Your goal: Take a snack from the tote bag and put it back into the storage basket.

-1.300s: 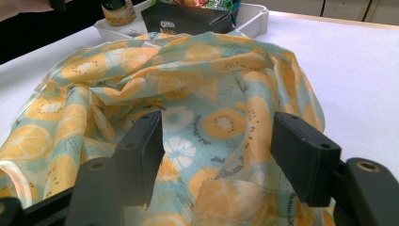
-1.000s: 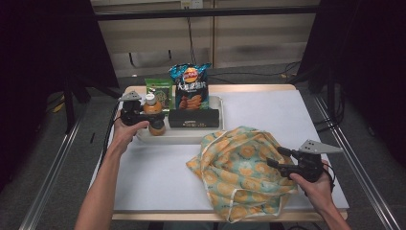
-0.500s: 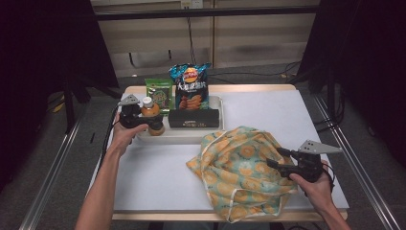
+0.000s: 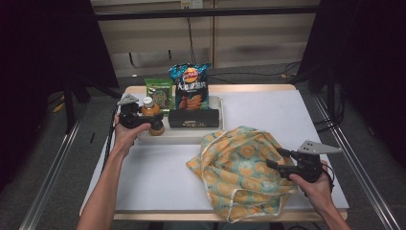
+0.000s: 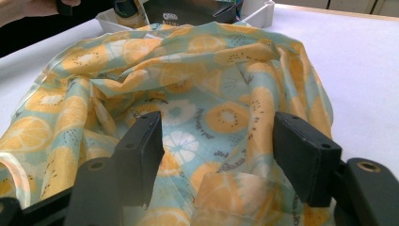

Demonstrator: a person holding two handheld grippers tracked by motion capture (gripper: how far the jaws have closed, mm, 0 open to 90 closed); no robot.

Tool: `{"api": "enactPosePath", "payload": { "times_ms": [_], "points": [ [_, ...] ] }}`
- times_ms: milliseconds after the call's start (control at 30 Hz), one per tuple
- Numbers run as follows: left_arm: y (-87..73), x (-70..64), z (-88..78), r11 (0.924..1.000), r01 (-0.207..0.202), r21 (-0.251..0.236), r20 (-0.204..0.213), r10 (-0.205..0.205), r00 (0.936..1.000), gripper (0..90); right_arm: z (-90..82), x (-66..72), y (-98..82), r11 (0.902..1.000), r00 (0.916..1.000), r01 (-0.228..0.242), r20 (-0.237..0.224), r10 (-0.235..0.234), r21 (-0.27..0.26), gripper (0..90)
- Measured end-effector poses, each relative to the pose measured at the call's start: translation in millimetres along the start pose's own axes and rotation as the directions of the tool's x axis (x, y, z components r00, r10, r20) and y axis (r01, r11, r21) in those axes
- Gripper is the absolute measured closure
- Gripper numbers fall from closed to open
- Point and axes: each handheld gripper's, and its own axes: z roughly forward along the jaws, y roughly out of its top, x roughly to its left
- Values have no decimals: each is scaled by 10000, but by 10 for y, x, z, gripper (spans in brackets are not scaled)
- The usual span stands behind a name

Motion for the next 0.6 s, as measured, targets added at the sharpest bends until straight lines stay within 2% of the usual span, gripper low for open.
{"api": "enactPosePath", "payload": {
  "times_ms": [100,167,367,500,600],
  "points": [
    [-20,-53,-16,9996,-208,195,-367,215,9991,173,5,4,0,10000,10000,-24,-23,25,39,346],
    [-27,-77,-22,9997,-208,162,-488,216,9986,194,8,8,0,10000,10000,-47,-25,47,31,345],
    [-18,-147,-29,10000,-31,58,-995,37,9950,183,20,-11,-3,9999,9999,-105,-75,105,20,344],
    [-21,-195,-3,9999,-67,156,-1220,85,9925,151,23,-17,-17,10000,9999,-70,-95,70,38,342],
    [-30,-207,27,9999,108,75,-1323,-97,9912,141,17,-20,-23,9999,9999,-104,-107,104,54,342]
  ]
}}
